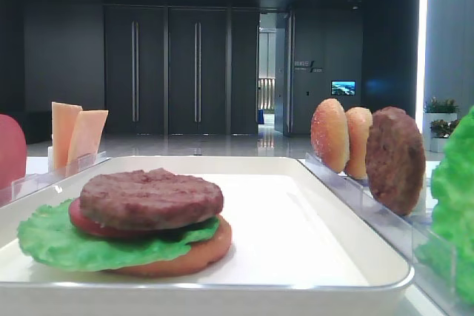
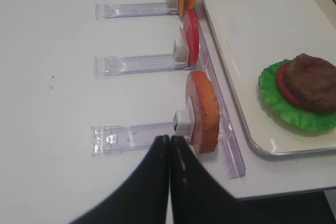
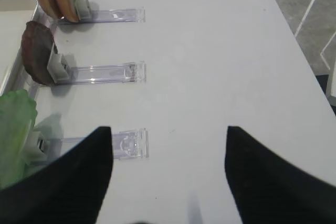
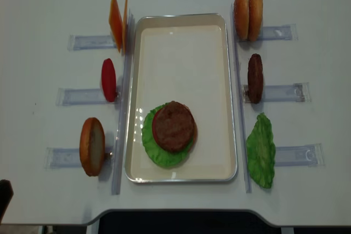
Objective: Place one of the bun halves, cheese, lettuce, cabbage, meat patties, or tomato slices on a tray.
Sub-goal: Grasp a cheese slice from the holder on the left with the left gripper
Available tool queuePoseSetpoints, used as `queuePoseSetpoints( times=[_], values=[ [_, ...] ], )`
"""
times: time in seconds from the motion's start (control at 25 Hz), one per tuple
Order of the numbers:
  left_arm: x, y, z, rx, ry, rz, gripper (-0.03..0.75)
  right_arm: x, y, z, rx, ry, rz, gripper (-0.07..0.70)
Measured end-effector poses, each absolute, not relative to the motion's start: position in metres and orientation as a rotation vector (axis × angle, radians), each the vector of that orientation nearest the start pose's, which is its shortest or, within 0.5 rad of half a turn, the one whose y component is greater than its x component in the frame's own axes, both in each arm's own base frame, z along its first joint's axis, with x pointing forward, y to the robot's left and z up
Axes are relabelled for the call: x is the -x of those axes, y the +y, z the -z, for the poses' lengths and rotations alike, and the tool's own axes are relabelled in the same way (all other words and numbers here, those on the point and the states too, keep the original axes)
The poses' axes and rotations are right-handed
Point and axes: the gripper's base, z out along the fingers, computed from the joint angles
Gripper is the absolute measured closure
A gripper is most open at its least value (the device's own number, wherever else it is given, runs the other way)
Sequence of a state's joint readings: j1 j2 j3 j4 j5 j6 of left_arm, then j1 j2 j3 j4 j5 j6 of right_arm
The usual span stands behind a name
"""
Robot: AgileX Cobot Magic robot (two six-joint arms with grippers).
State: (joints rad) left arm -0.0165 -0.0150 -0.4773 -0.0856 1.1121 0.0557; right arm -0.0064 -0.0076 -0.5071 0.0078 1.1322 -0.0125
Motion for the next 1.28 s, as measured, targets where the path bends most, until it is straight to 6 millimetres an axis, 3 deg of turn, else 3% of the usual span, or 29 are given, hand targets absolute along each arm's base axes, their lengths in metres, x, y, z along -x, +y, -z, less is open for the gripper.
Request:
queuePoseSetpoints(
  times=[0.12, 0.24, 0.36, 0.48, 0.6, 0.76, 1.12, 1.28],
  values=[
    [0.0071, -0.0069, -0.2671, -0.07, 2.1, 0.087, 0.713, 0.01, 0.0008, -0.2735, 0.002, 2.101, 0.005, 0.191],
    [0.007, -0.0069, -0.2669, -0.067, 2.101, 0.089, 0.642, 0.01, 0.0008, -0.2735, 0.002, 2.101, 0.005, 0.192],
    [0.007, -0.0069, -0.2669, -0.066, 2.101, 0.089, 0.469, 0.01, 0.0008, -0.2735, 0.002, 2.101, 0.005, 0.194],
    [0.007, -0.0069, -0.2669, -0.066, 2.101, 0.089, 0.247, 0.01, 0.0008, -0.2735, 0.002, 2.101, 0.005, 0.194],
    [0.007, -0.0069, -0.2669, -0.066, 2.101, 0.089, 0.12, 0.01, 0.0008, -0.2735, 0.002, 2.101, 0.005, 0.194],
    [0.007, -0.0069, -0.2669, -0.066, 2.101, 0.089, 0.084, 0.01, 0.0008, -0.2735, 0.002, 2.101, 0.005, 0.194],
    [0.007, -0.0069, -0.2669, -0.066, 2.101, 0.089, 0.081, 0.01, 0.0008, -0.2735, 0.002, 2.101, 0.005, 0.194],
    [0.0053, -0.0069, -0.2756, -0.066, 2.115, 0.09, 0.081, 0.01, 0.0008, -0.2735, 0.002, 2.101, 0.005, 0.194]
  ],
)
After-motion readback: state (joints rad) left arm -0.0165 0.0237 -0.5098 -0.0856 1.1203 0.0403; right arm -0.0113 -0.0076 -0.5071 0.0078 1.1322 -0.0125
